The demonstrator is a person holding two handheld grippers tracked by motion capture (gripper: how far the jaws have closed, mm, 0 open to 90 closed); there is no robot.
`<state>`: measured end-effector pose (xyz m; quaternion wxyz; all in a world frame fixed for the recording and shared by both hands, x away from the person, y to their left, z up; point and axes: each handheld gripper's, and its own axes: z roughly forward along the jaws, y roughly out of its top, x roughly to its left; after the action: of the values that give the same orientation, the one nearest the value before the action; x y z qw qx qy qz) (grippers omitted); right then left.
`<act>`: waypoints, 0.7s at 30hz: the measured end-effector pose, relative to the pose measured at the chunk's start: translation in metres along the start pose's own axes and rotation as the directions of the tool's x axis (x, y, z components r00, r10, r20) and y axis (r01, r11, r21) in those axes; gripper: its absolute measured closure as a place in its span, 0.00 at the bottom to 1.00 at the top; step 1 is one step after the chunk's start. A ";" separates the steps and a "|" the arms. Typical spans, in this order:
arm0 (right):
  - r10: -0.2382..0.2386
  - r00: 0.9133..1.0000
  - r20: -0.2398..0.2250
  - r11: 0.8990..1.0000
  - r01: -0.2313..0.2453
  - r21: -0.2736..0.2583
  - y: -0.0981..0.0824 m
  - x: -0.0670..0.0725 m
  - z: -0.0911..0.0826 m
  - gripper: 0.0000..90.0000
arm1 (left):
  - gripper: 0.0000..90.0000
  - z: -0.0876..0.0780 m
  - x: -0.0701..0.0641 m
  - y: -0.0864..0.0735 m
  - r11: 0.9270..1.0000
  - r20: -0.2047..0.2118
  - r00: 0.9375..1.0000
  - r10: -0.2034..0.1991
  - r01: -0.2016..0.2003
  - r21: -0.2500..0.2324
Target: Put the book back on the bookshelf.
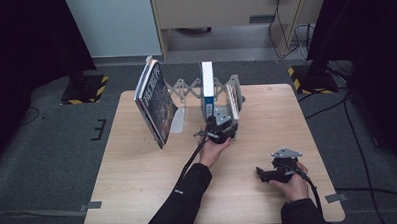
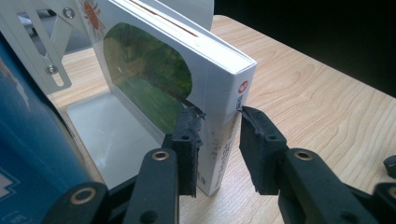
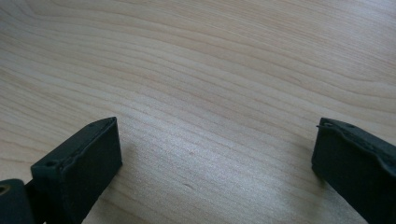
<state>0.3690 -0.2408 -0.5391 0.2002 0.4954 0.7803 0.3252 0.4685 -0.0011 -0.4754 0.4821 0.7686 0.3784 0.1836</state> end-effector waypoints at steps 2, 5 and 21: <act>0.000 1.000 0.000 1.000 0.000 0.000 0.000 0.000 0.000 0.02 | 0.73 0.000 0.000 0.001 1.000 -0.002 1.000 0.003 -0.003 0.002; 0.000 1.000 0.000 1.000 0.000 0.000 0.000 0.000 0.000 0.02 | 0.72 0.000 -0.002 0.001 1.000 -0.011 1.000 0.015 -0.015 0.008; 0.000 1.000 0.001 1.000 0.000 0.000 0.000 0.000 0.000 0.02 | 0.60 -0.051 -0.004 0.003 0.998 0.073 0.995 0.062 -0.063 0.021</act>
<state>0.3690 -0.2408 -0.5391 0.2006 0.4953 0.7802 0.3252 0.4337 0.0257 -0.4485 0.4807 0.7917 0.3384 0.1664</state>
